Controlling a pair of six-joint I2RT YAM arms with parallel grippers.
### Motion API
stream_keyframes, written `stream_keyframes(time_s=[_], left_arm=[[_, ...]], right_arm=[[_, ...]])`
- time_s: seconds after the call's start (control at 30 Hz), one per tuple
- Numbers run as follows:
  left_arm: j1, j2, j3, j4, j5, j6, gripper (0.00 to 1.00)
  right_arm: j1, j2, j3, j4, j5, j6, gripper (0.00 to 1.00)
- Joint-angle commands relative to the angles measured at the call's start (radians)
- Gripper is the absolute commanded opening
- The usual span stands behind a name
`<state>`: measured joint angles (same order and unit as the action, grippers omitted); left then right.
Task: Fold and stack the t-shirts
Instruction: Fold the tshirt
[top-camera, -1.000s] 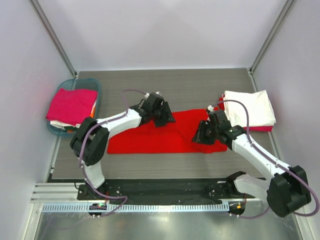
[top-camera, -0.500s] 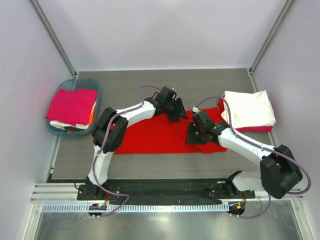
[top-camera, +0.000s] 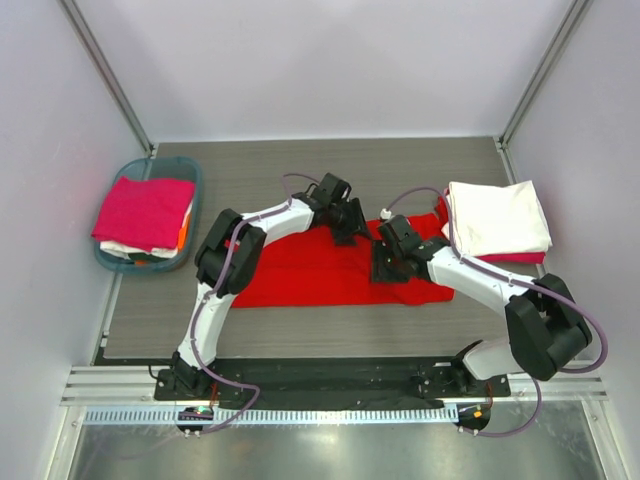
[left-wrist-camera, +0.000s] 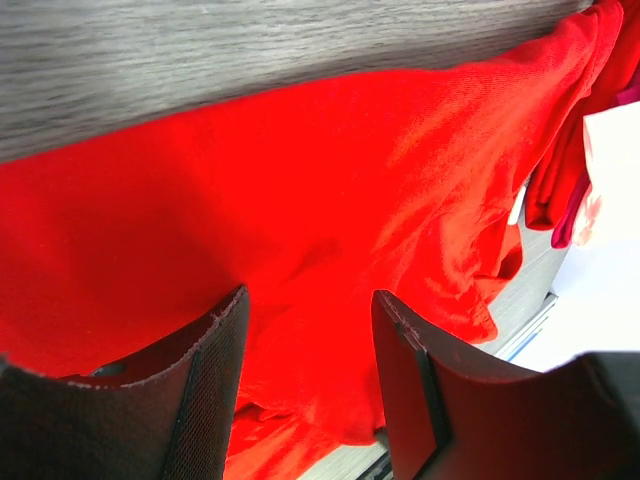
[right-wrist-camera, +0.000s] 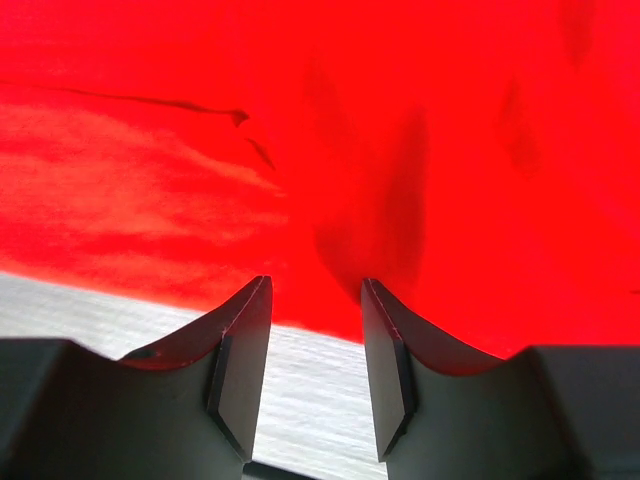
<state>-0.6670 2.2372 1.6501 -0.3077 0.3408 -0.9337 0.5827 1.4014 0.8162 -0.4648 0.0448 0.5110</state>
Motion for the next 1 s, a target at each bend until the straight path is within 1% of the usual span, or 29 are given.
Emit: stream_keyframes(time_s=[0.0,0.07,0.2,0.33,0.4,0.5,0.67,0.7,0.77,0.97], left_arm=[[0.000,0.036,0.028,-0.031,-0.013,0.027,0.54],[0.000,0.044,0.034,-0.031,-0.010,0.019,0.54],[0.000,0.044,0.036,-0.027,-0.034,0.019,0.54],[0.000,0.055,0.048,-0.027,-0.037,0.019,0.54],[-0.002,0.058,0.050,-0.028,-0.033,0.016,0.54],[-0.002,0.052,0.037,-0.027,-0.036,0.016,0.54],[-0.002,0.026,0.025,-0.024,-0.049,0.027,0.54],[-0.002,0.024,0.024,-0.025,-0.048,0.027,0.54],[-0.002,0.016,0.022,-0.025,-0.049,0.027,0.54],[-0.002,0.002,0.016,-0.028,-0.049,0.029,0.54]], right_arm=[[0.006,-0.013,0.017,0.041,-0.072,0.007,0.47],[0.006,0.005,0.009,0.049,-0.079,0.014,0.47],[0.006,0.030,0.014,0.057,-0.011,0.020,0.47],[0.011,0.038,0.031,0.058,-0.033,0.024,0.47],[0.016,0.033,0.029,0.061,-0.085,0.023,0.47],[0.052,0.027,0.024,0.068,-0.102,0.024,0.47],[0.069,0.041,0.026,0.063,-0.050,0.032,0.48],[0.068,0.047,0.032,0.052,0.020,0.034,0.48],[0.065,0.071,0.046,0.048,0.043,0.032,0.47],[0.022,0.120,0.103,0.020,0.104,0.021,0.43]])
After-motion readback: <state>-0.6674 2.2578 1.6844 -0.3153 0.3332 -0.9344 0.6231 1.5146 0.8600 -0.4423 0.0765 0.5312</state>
